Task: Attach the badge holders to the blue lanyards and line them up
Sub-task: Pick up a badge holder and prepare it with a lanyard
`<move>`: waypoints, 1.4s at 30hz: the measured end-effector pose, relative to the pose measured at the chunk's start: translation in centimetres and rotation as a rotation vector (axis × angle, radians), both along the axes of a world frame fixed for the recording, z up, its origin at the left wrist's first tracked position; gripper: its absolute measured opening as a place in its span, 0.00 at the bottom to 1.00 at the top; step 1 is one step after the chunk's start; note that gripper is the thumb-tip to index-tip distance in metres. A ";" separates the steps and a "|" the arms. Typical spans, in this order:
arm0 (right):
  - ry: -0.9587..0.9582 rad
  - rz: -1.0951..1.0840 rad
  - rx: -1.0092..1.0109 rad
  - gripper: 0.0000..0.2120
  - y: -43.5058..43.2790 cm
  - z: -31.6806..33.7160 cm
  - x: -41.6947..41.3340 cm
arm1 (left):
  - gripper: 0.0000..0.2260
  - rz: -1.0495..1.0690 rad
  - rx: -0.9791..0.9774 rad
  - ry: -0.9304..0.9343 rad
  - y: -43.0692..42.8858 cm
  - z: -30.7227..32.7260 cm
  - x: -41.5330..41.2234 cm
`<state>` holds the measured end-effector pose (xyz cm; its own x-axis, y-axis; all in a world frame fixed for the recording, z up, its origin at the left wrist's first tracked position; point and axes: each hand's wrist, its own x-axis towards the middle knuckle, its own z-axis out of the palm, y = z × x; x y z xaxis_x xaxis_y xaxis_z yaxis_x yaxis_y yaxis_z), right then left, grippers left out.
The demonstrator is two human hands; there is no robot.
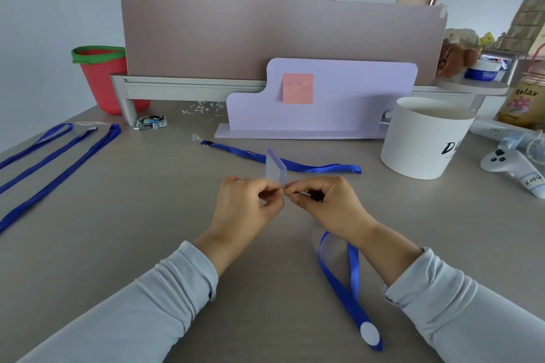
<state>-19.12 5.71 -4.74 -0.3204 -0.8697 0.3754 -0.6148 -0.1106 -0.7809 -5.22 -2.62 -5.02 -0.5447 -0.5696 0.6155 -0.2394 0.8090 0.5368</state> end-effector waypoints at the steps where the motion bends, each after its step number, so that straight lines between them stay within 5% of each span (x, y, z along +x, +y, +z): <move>1: 0.008 -0.003 -0.002 0.08 0.0 0.0 0.1 | 0.16 0.004 -0.011 -0.003 0.1 0.0 0.0; 18: -0.092 0.086 0.042 0.06 0.3 0.4 -0.4 | 0.04 -0.061 0.162 0.053 -1.2 -0.4 0.1; 25: -0.352 0.210 0.054 0.07 0.7 1.2 -0.1 | 0.18 -0.083 0.030 0.127 -1.8 -0.7 0.2; 28: -0.325 0.239 0.084 0.06 0.9 1.3 -0.1 | 0.33 -0.089 0.023 0.023 -2.3 -0.9 0.4; 30: -0.325 0.261 0.103 0.06 1.0 1.5 -0.1 | 0.35 -0.057 -0.038 -0.084 -2.7 -0.9 0.6; 34: -0.304 0.172 0.142 0.09 1.1 1.7 -0.5 | 0.28 0.063 -0.240 -0.067 -2.8 -0.7 0.3; 42: -0.057 -0.167 0.026 0.10 1.2 3.1 -5.1 | 0.22 0.119 -0.314 -0.095 -2.6 -0.6 -0.7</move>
